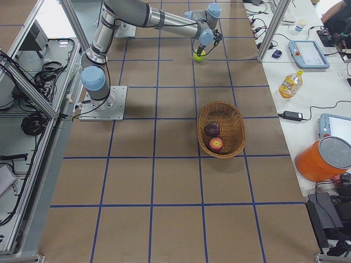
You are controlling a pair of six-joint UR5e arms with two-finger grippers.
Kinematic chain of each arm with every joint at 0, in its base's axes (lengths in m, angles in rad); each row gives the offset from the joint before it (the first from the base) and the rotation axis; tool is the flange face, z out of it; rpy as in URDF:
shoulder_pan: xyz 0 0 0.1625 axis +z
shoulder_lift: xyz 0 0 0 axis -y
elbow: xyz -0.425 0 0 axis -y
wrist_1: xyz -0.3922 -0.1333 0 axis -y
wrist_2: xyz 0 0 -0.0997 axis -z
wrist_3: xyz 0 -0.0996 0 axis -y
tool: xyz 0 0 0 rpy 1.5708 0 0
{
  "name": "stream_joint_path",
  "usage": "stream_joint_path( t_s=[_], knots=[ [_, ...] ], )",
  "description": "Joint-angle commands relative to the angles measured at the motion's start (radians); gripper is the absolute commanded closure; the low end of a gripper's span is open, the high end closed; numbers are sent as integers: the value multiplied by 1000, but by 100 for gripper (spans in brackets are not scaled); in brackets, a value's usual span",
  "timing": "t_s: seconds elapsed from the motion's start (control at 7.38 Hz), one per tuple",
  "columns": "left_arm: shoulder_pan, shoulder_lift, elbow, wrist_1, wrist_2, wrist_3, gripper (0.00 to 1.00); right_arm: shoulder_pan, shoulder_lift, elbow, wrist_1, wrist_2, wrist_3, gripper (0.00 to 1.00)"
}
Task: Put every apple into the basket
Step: 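Lift the green apple and carry it toward the basket with the right gripper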
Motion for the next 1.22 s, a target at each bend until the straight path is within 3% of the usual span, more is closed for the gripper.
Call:
stream_joint_path(
  t_s=[0.0,0.27,0.41,0.54,0.68,0.81,0.95,1.08],
  knots=[
    [-15,31,-36,-17,2,4,0,11,30,-1,-1,1,-2,0],
    [-18,-21,-30,28,-72,-28,0,23,47,-1,-1,3,-8,0],
    [-28,19,-53,8,-82,-23,0,40,71,-1,-22,22,-8,0],
    [-27,26,-35,-61,-37,-22,0,41,88,1,-44,24,0,0],
    [-22,21,-25,-68,0,-22,0,42,84,-2,-58,17,6,23],
    [-10,24,-28,-109,16,-22,0,38,78,-5,-87,20,4,96],
    [-11,12,-25,-165,16,-22,0,34,58,-2,-75,4,1,100],
    [-31,30,-7,-134,-5,-14,0,19,23,-5,-41,3,-11,100]
  ],
)
